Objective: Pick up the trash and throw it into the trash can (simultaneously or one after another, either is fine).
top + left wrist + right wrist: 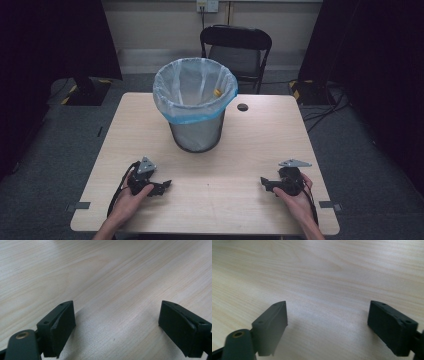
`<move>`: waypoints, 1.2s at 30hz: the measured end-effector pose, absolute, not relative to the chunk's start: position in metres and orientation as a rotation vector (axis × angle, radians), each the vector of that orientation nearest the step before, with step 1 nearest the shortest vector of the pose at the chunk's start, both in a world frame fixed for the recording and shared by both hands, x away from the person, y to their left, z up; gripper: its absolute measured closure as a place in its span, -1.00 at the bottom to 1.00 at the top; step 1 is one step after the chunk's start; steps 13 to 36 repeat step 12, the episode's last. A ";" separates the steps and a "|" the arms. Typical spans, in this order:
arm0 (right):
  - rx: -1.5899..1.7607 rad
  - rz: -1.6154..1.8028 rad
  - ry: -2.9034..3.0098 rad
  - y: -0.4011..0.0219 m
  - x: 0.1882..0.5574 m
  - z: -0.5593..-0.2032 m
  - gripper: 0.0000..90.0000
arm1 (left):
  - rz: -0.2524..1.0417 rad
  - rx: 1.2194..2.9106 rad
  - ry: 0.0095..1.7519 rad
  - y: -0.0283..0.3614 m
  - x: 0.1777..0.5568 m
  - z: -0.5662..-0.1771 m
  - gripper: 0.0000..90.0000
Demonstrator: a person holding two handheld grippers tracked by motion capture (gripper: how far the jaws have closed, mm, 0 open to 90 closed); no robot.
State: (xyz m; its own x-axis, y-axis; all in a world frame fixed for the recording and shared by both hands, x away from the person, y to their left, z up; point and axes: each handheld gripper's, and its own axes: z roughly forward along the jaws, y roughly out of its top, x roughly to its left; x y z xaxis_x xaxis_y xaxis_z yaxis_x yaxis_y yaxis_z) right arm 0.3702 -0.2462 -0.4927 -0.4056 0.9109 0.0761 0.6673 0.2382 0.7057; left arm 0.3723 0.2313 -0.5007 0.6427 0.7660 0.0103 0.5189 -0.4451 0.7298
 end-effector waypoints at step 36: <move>1.382 0.920 2.114 -0.238 0.363 -0.500 -0.70 | 0.446 2.147 0.996 0.231 0.372 -0.501 -0.70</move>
